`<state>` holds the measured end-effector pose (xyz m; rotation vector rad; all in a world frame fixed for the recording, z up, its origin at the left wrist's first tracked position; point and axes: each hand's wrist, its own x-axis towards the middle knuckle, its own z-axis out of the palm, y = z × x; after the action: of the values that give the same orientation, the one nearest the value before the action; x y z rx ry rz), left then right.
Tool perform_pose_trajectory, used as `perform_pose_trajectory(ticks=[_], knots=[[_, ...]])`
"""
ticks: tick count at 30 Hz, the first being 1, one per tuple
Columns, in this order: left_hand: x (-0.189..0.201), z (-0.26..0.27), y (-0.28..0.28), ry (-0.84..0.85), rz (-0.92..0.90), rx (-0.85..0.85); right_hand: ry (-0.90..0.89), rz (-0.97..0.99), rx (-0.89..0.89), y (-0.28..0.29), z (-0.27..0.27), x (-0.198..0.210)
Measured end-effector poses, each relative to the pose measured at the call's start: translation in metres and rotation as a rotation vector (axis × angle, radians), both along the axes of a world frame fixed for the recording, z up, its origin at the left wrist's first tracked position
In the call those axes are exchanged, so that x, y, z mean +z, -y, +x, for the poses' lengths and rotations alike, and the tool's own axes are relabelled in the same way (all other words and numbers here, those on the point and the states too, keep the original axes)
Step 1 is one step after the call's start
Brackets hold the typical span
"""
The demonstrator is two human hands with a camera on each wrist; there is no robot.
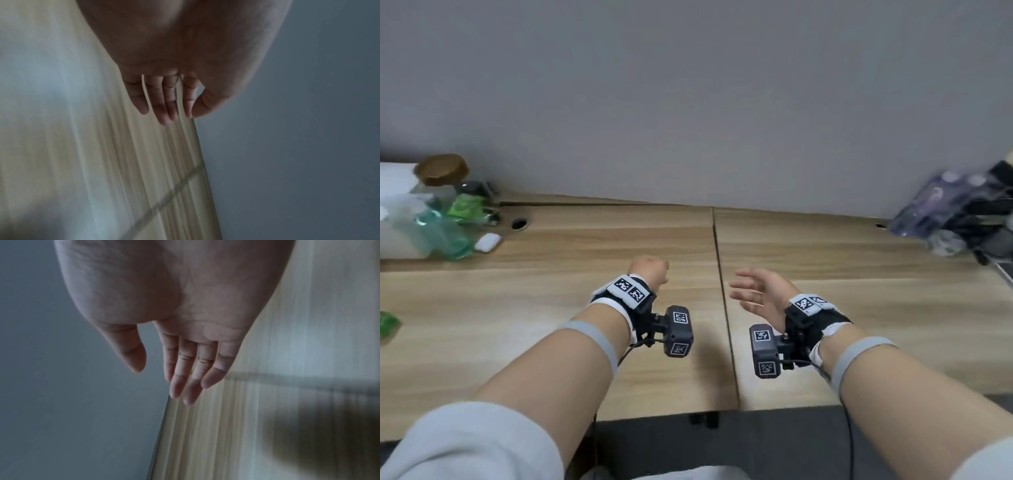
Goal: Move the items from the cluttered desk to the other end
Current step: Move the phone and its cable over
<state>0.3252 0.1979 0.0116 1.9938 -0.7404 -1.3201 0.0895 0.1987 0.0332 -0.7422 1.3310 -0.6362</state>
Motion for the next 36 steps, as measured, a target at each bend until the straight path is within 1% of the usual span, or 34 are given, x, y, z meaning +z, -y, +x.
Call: perform_pose_trajectory(ticks=[1,4,5,6,8,14,18,21,23,25,30,33,36], knots=[[0.008,-0.032,0.007,-0.044,-0.015,-0.008,-0.001,-0.012,-0.048,0.002,-0.036,0.006],[0.036,-0.142,0.029,-0.141,-0.078,-0.194,-0.014,-0.034,-0.190,0.002,-0.131,0.022],[0.046,-0.174,0.034,-0.170,-0.065,-0.234,-0.023,-0.041,-0.239,0.000,-0.159,0.027],[0.048,-0.200,0.043,-0.192,-0.060,-0.281,-0.032,-0.047,-0.287,-0.002,-0.184,0.031],[0.057,-0.252,0.052,-0.199,-0.071,-0.393,-0.041,-0.058,-0.385,-0.010,-0.232,0.037],[0.068,-0.392,0.080,-0.239,-0.088,-0.629,-0.091,-0.076,-0.675,-0.049,-0.349,0.047],[0.069,-0.480,0.079,-0.273,-0.062,-0.741,-0.098,-0.047,-0.786,-0.078,-0.417,0.043],[0.062,-0.540,0.081,-0.283,-0.035,-0.817,-0.102,-0.051,-0.884,-0.086,-0.472,0.036],[0.054,-0.579,0.087,-0.255,-0.032,-0.843,-0.103,-0.050,-0.901,-0.084,-0.509,0.026],[0.046,-0.619,0.096,-0.223,-0.028,-0.852,-0.083,-0.054,-0.881,-0.075,-0.547,0.016],[0.029,-0.720,0.126,-0.165,-0.014,-0.798,-0.061,-0.032,-0.817,-0.037,-0.654,-0.005],[0.027,-0.773,0.139,-0.130,0.034,-0.762,-0.070,0.004,-0.760,-0.019,-0.718,-0.009],[0.025,-0.822,0.149,-0.113,0.066,-0.740,-0.125,0.018,-0.718,0.003,-0.780,-0.007]])
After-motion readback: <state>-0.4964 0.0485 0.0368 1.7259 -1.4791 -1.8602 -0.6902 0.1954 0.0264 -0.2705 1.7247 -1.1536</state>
